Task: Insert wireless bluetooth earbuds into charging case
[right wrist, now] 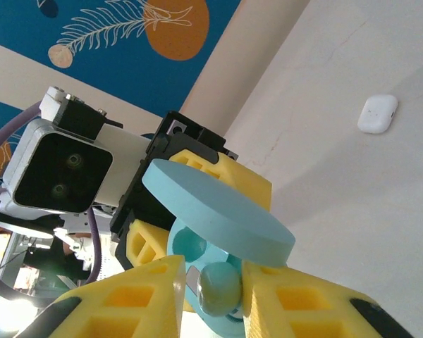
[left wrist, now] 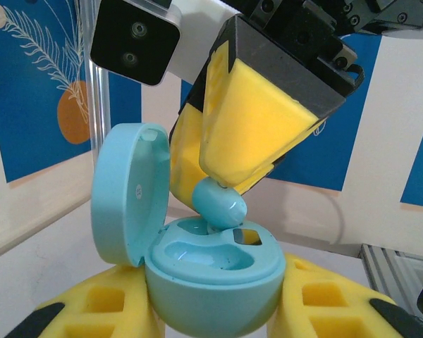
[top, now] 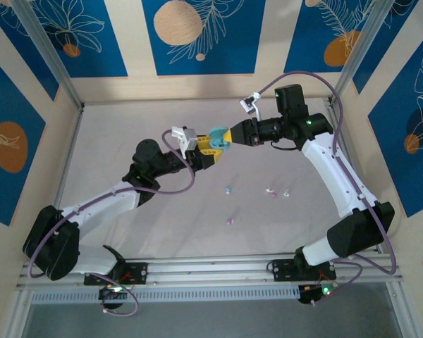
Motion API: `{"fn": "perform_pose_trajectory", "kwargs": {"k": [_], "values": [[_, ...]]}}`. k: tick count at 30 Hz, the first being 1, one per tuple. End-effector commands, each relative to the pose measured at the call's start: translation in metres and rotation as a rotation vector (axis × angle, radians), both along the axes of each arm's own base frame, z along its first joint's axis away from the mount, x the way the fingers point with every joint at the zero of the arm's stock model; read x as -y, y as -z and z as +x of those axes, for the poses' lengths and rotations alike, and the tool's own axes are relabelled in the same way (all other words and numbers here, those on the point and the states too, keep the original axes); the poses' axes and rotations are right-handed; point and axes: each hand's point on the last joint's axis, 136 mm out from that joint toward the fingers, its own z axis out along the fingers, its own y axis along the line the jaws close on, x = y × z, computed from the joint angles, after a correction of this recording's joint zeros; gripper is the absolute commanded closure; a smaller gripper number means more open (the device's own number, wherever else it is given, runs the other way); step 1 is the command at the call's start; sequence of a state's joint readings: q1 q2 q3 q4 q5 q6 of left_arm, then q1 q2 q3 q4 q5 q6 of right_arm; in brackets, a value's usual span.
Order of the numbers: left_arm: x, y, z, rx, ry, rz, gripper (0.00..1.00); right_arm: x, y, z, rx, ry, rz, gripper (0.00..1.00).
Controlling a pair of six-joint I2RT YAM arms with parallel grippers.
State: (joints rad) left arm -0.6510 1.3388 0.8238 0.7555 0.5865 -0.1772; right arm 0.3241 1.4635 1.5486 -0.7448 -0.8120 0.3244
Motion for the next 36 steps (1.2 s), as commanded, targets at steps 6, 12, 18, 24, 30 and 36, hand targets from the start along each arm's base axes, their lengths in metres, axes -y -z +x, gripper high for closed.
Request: {"fn": "perform_pose_trajectory", "kwargs": {"k": [6, 12, 18, 24, 30, 36], "values": [[0.004, -0.036, -0.010, 0.094, 0.032, -0.076, 0.75, 0.002, 0.003, -0.004, 0.015, 0.017, -0.056, 0.71], [0.003, -0.034, -0.010, 0.094, 0.024, -0.070, 0.75, 0.003, -0.003, -0.001, 0.032, 0.043, -0.066, 0.68], [0.001, -0.032, -0.011, 0.096, 0.016, -0.059, 0.75, 0.005, -0.009, 0.002, 0.048, 0.066, -0.069, 0.65], [0.001, -0.030, -0.011, 0.095, 0.013, -0.052, 0.75, 0.006, -0.018, 0.001, 0.067, 0.081, -0.060, 0.64], [0.000, -0.030, -0.009, 0.095, 0.000, -0.050, 0.75, 0.012, -0.036, -0.005, 0.121, 0.109, -0.035, 0.59], [-0.004, -0.032, -0.008, 0.100, -0.031, -0.049, 0.76, 0.031, -0.052, -0.002, 0.219, 0.217, -0.025, 0.57]]}}
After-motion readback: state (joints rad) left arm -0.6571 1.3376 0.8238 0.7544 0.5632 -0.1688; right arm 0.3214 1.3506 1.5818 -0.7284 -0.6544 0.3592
